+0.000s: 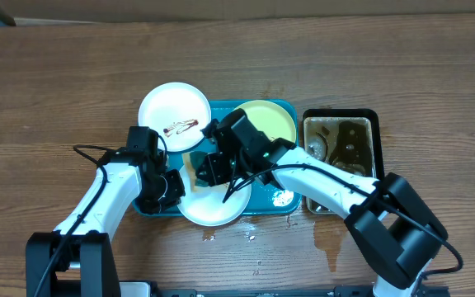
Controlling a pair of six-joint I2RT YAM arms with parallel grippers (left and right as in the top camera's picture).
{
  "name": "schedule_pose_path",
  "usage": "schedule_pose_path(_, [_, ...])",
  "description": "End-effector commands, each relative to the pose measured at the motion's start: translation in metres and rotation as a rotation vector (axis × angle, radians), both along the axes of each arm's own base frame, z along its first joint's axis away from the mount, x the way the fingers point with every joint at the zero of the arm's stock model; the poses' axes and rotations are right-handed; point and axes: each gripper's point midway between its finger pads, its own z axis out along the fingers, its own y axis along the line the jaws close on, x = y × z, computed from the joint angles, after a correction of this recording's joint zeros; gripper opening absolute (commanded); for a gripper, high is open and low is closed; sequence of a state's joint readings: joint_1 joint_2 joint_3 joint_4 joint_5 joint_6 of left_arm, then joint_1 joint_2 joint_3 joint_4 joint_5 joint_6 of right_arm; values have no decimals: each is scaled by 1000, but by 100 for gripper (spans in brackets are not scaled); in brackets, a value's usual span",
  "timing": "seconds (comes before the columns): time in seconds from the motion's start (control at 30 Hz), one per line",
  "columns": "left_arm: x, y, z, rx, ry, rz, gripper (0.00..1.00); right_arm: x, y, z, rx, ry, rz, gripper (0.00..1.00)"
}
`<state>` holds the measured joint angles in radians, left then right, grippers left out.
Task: Clean dirty plates on tray and stack at the side
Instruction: 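Scrub the front white plate with the sponge in the right gripper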
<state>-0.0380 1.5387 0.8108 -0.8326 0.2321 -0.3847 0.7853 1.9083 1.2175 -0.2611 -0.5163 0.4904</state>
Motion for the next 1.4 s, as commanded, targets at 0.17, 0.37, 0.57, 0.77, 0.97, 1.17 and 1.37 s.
schedule_pose_path(0.17, [-2, -3, -2, -6, 3, -35, 4, -2, 14, -20, 1, 28, -1, 4])
schedule_pose_path(0.37, [-2, -7, 0, -31, 3, -35, 4, 1, 17, -41, -12, 39, -6, 4])
schedule_pose_path(0.57, [-3, -7, -1, -27, 6, -34, 4, 5, -6, -72, -157, 103, -133, 4])
schedule_pose_path(0.77, [-4, 5, -3, 44, 13, -11, 4, -5, -39, -94, -322, 186, -219, 4])
schedule_pose_path(0.97, [-4, 8, -4, 59, 15, -3, 4, -5, -72, -105, -442, 228, -273, 4])
schedule_pose_path(1.17, [-3, 9, -4, 61, 14, 2, 4, -4, -106, -106, -514, 305, -327, 4])
schedule_pose_path(1.37, [-1, 9, -4, 60, 8, 27, 4, -6, -119, -87, -538, 276, -296, 4])
